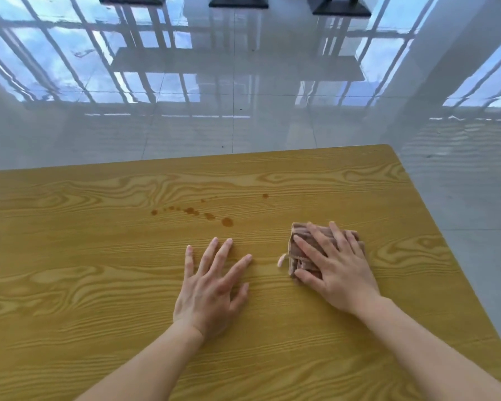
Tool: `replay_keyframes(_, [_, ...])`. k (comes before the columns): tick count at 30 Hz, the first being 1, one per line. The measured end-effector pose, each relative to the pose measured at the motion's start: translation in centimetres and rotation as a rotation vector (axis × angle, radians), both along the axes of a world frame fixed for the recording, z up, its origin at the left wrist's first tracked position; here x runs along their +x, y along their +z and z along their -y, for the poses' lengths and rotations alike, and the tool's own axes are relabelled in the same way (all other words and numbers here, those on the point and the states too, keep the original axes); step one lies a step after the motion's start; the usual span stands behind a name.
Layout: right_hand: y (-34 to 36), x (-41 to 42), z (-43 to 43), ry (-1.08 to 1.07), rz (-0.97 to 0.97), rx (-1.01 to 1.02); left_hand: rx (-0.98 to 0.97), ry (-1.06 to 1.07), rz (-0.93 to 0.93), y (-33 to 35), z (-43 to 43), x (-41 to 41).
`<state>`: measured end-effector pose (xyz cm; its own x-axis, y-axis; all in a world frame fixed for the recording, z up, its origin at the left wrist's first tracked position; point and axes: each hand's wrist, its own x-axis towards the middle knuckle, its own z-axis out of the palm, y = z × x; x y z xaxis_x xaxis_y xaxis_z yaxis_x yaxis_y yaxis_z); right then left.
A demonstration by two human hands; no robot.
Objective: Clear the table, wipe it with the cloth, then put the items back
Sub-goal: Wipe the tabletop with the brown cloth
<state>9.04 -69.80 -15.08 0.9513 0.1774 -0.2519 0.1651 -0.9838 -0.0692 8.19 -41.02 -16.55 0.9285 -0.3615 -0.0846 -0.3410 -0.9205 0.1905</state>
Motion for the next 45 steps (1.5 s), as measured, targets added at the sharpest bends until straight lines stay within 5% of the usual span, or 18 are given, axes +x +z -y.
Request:
replay_keyframes(5, [-1.1, 14.2, -2.4, -0.442, -0.031, 0.076, -0.005, 0.006, 0.023, -0.2, 0.0, 0.1])
replay_keyframes(14, [0.1, -2.9, -2.1, 0.119, 0.022, 0.040, -0.018, -0.001, 0.038, -0.5, -0.2, -0.1])
replay_keyframes(20, [-1.1, 13.2, -5.7, -0.368, -0.004, 0.093, -0.002, -0.006, 0.029, -0.3, -0.2, -0.1])
replay_keyframes(22, [-1.3, 15.8, -8.3, -0.340, -0.010, 0.104, -0.015, -0.006, 0.041, -0.3, -0.3, 0.0])
replay_keyframes(30, [0.2, -4.1, -2.7, 0.082, -0.018, -0.022, -0.309, 0.054, 0.112, -0.8, -1.7, -0.2])
replay_keyframes(34, [-0.3, 4.6, -2.7, -0.185, 0.040, -0.021, -0.105, 0.203, 0.179, 0.1, -6.7, 1.5])
replay_keyframes(37, [-1.4, 10.4, -6.0, -0.428, 0.004, 0.052, 0.065, 0.433, 0.033, -0.3, -11.5, 2.4])
replay_keyframes(45, [0.3, -7.5, -10.5, 0.239, 0.000, 0.084, 0.120, 0.492, -0.039, -0.9, -12.4, 2.2])
